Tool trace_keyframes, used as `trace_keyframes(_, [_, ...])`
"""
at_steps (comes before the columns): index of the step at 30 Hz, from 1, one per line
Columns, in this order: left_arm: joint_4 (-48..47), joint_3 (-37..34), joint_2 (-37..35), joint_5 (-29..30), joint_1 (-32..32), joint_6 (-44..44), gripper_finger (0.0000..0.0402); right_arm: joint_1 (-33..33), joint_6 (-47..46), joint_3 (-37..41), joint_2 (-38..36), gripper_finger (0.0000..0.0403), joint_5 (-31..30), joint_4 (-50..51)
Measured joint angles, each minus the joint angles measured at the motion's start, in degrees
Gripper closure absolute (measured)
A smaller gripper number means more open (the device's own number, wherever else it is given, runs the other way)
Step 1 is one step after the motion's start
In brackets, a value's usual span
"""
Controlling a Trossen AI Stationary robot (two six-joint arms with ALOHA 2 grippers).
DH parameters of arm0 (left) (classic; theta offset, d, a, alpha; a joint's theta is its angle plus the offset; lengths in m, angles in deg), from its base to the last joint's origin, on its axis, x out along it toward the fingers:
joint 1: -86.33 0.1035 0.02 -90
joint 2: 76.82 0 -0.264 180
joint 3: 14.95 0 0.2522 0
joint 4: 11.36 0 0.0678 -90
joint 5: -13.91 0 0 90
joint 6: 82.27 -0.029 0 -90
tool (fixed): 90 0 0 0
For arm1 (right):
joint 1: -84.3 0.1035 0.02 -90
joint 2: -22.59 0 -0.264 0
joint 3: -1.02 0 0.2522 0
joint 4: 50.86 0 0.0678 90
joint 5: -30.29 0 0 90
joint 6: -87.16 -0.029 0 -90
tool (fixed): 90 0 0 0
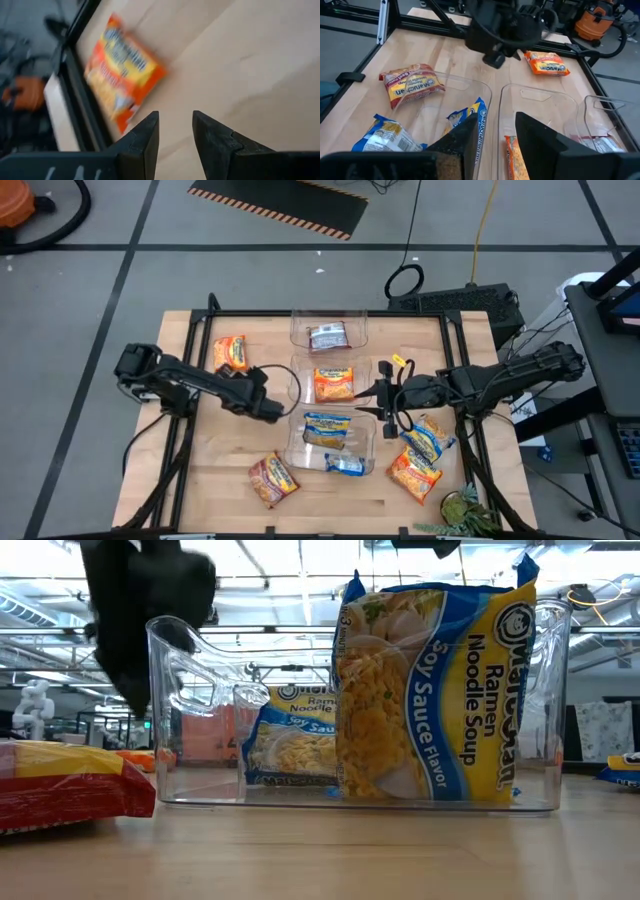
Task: Sort Maruchan noodles
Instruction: Put the top orange noodle pack into the center transparent bin
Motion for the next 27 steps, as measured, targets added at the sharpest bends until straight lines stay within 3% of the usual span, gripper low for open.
trace_keyframes(11, [4.8,-9.3,0.0,-1.0,6.5,5.4,0.0277,0.0,-0.3,0.0,0.0,0.0279,0.0,0.6])
trace_keyframes(16, [14.0,-12.1,0.0,-0.3,7.7,-0.1,0.0277,0.0,-0.2,0.0,0.0,0.0279,0.0,0.6])
trace_keyframes(20, [20.8,-12.6,0.0,5.9,7.0,-8.6,0.0277,0.0,-0.2,0.0,0.0,0.0279,0.0,0.6])
trace_keyframes(27, [24.0,-13.2,0.0,9.3,6.6,-13.9,0.0259,0.0,0.1,0.0,0.0,0.0279,0.0,0.6])
